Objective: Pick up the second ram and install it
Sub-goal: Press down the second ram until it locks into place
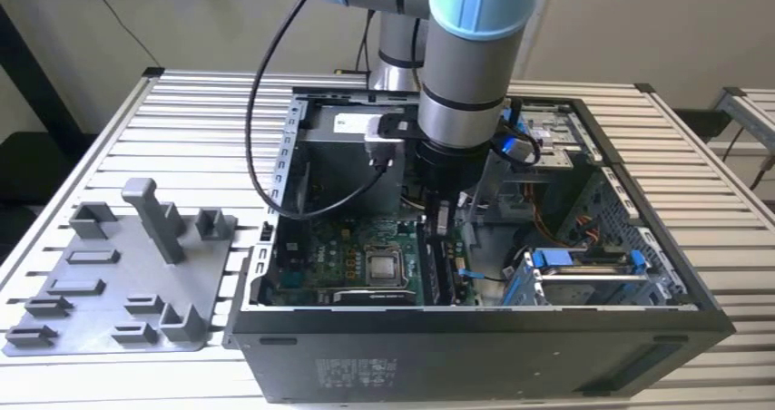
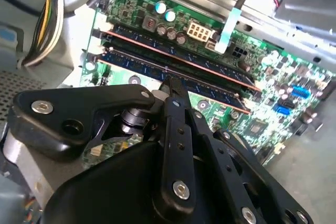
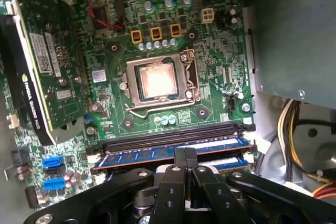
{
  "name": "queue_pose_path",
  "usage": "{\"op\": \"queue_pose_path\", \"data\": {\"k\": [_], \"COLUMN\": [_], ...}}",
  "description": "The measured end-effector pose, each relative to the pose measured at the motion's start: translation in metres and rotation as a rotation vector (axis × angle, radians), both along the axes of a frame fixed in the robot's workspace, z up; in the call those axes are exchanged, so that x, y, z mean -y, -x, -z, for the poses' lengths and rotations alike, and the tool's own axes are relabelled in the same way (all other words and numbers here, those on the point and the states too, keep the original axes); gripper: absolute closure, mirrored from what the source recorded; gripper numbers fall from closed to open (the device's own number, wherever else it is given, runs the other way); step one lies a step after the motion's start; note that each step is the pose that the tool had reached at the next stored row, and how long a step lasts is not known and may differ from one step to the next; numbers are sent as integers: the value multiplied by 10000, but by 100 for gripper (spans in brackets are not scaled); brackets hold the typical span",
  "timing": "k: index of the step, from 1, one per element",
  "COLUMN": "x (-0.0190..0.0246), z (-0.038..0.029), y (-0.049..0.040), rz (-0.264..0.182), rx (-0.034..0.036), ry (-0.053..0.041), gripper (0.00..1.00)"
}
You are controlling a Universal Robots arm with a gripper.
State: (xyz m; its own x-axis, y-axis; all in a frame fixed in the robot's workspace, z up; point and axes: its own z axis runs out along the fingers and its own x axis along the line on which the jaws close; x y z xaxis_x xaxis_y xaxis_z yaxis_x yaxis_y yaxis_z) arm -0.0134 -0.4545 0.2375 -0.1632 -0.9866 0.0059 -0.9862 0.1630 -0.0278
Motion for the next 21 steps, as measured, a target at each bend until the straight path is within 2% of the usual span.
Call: {"op": "queue_pose_path", "data": {"k": [4,10,15,21], "x": [7,34,45,49], "z": [3,21,25,126], "y": [3,3,2,1], "rz": [-451,-851,-887,-886], "rx": [0,1,-1,-2], "ry": [0,-2,-2,0], "gripper": [89,89,89,89]}}
